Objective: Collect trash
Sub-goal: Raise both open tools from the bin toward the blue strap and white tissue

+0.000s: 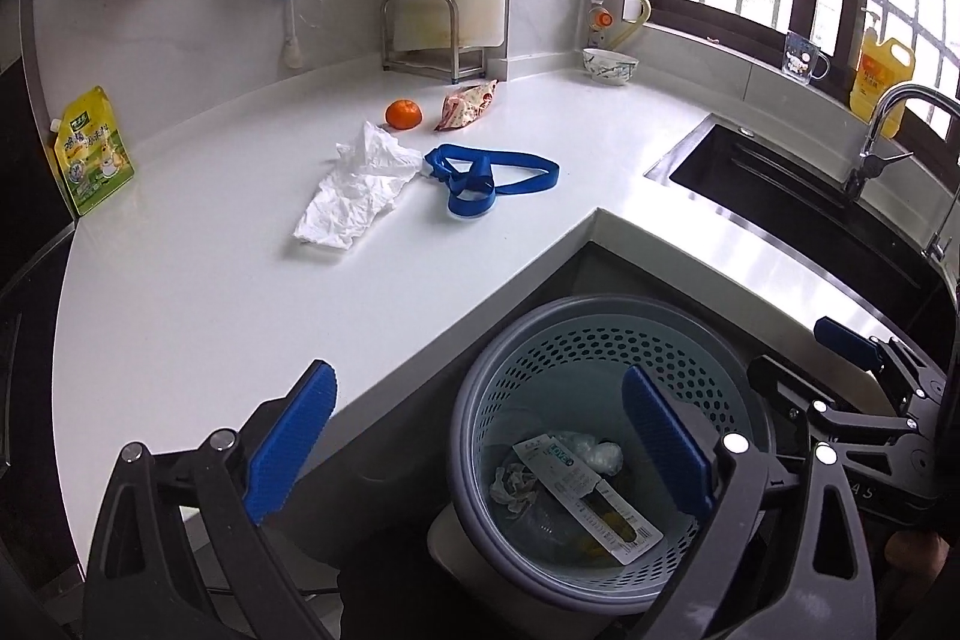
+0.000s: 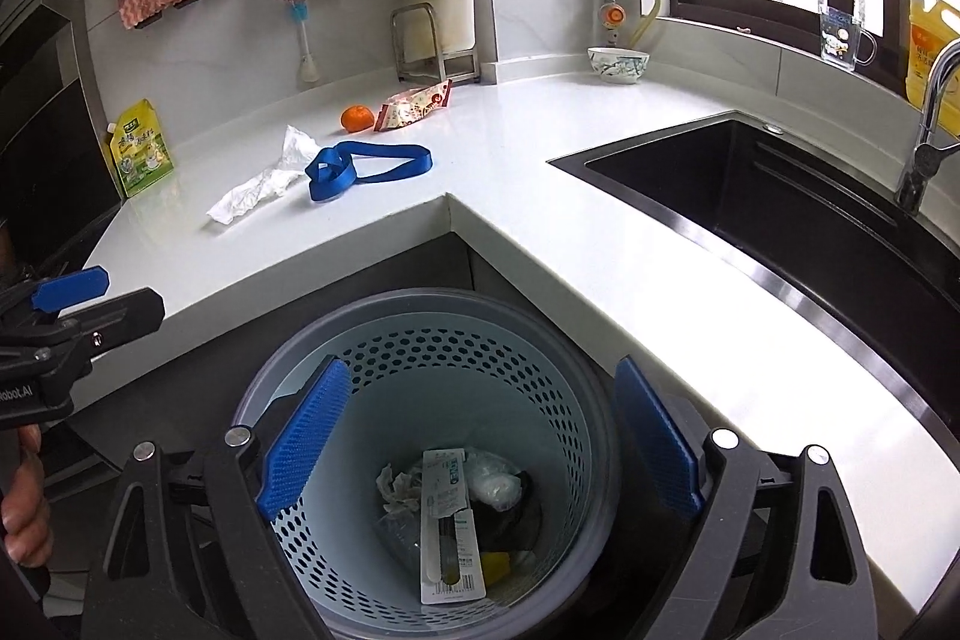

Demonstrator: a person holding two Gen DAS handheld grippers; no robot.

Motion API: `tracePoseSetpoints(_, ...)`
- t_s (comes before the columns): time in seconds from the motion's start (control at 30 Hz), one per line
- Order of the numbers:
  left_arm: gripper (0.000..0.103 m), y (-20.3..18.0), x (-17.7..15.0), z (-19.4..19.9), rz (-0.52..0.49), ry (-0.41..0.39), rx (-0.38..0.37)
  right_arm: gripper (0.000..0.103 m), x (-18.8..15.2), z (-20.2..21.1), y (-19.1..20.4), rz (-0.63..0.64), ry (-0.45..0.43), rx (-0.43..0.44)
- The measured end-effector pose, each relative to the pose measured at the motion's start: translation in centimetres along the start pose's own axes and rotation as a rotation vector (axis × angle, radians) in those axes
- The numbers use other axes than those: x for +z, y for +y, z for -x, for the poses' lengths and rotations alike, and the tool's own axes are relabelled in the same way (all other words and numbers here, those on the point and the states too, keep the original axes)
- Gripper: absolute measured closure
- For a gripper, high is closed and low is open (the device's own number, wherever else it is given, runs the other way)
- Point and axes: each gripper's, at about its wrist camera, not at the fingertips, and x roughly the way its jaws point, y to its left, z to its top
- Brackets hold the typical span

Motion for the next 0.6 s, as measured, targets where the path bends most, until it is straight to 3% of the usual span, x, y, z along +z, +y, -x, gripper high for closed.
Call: tracePoseSetpoints(0.6, 0.009, 2.7, 4.6, -4.1, 0.044, 0.007, 0.047, 0.017, 5.5, -5.1, 0.4, -0.023, 0.004, 0.066)
